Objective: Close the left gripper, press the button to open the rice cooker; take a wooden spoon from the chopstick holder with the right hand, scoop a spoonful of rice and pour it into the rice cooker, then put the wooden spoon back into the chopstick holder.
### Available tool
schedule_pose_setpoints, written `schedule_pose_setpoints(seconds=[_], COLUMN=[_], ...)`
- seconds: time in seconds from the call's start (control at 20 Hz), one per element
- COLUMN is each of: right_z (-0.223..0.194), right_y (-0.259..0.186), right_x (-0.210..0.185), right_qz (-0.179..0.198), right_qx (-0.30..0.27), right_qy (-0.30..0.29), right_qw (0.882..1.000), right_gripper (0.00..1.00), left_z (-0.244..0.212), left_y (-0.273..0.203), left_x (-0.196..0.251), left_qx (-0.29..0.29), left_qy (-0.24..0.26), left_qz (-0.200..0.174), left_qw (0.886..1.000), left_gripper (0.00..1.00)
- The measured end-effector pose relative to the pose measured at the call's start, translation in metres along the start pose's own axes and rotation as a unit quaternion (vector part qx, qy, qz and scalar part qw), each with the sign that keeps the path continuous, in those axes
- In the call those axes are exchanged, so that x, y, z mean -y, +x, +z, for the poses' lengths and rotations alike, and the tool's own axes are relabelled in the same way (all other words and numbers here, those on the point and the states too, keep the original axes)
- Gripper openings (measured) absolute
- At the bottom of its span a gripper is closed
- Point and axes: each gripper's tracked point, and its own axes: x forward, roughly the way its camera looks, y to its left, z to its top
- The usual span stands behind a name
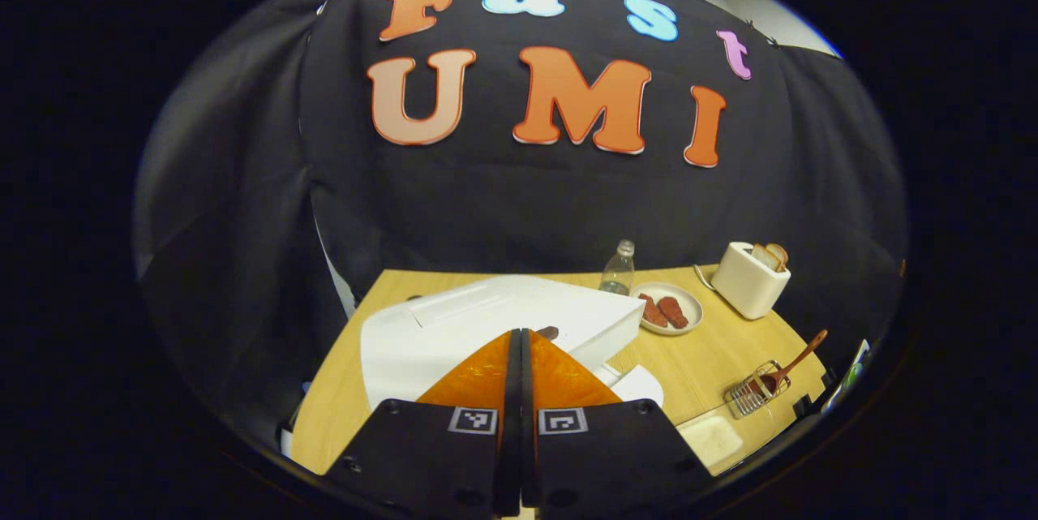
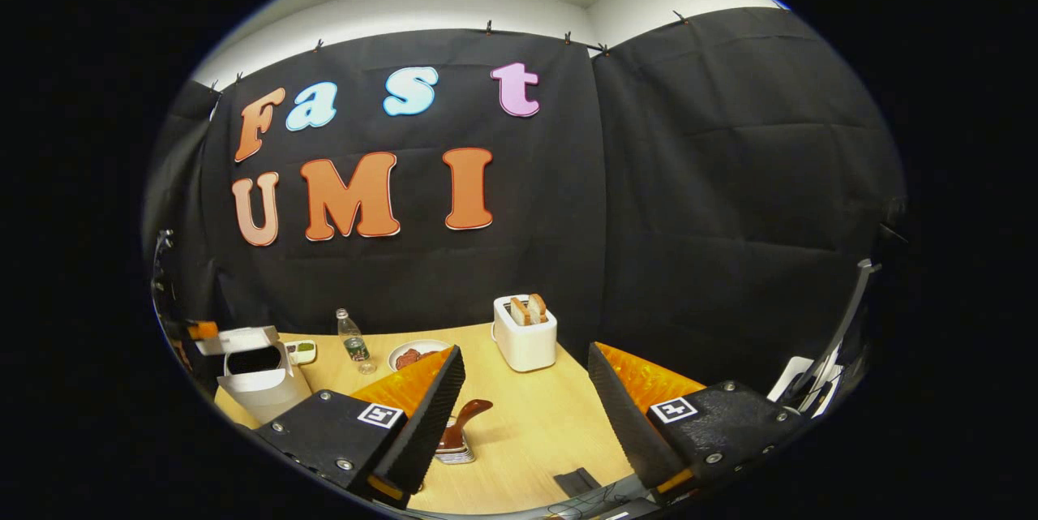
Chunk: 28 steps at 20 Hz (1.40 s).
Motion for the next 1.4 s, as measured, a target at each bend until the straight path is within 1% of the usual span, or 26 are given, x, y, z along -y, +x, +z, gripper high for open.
schedule_pose_setpoints(seconds=[0.1,0.2,0.35,0.45,0.5,0.55,0.7,0.8,0.9,1.0,1.1,1.3,1.35,1.4], right_z=[-0.002,-0.005,-0.012,-0.022,-0.031,-0.039,-0.065,-0.081,-0.102,-0.128,-0.152,-0.183,-0.188,-0.191], right_y=[0.005,0.012,0.027,0.038,0.046,0.053,0.077,0.094,0.114,0.130,0.139,0.152,0.153,0.153], right_x=[-0.005,-0.012,-0.022,-0.030,-0.032,-0.034,-0.041,-0.048,-0.050,-0.052,-0.056,-0.068,-0.072,-0.077], right_qz=[0.009,0.019,0.040,0.055,0.062,0.067,0.085,0.104,0.107,0.101,0.098,0.105,0.109,0.113], right_qx=[-0.001,0.002,0.007,0.006,0.002,-0.006,-0.027,-0.044,-0.070,-0.093,-0.118,-0.153,-0.159,-0.165], right_qy=[0.007,0.017,0.043,0.071,0.087,0.105,0.151,0.195,0.235,0.248,0.249,0.262,0.264,0.265], right_qw=[1.000,1.000,0.998,0.996,0.994,0.992,0.985,0.974,0.964,0.959,0.956,0.947,0.945,0.943], right_gripper=[0.95,0.95,0.95,0.95,1.00,0.95,0.95,0.94,0.95,0.95,0.94,0.95,0.94,0.94], left_z=[0.030,0.050,0.066,0.073,0.077,0.079,0.084,0.086,0.084,0.084,0.080,0.072,0.070,0.069], left_y=[-0.022,-0.044,-0.070,-0.085,-0.092,-0.098,-0.113,-0.121,-0.129,-0.137,-0.142,-0.156,-0.159,-0.163], left_x=[-0.002,-0.004,-0.009,-0.009,-0.013,-0.016,-0.022,-0.028,-0.037,-0.048,-0.059,-0.078,-0.082,-0.088], left_qx=[0.030,0.056,0.075,0.085,0.090,0.094,0.102,0.110,0.111,0.112,0.108,0.107,0.105,0.105], left_qy=[-0.012,-0.021,-0.010,-0.003,0.000,0.000,-0.016,-0.028,-0.026,-0.018,-0.013,-0.036,-0.040,-0.041], left_qz=[0.001,-0.002,0.006,0.008,0.014,0.020,0.030,0.035,0.046,0.065,0.085,0.111,0.112,0.121], left_qw=[0.999,0.998,0.997,0.996,0.996,0.995,0.994,0.993,0.992,0.991,0.990,0.987,0.987,0.986], left_gripper=[0.05,0.05,0.05,0.05,0.05,0.05,0.05,0.05,0.05,0.05,0.05,0.06,0.11,0.11])
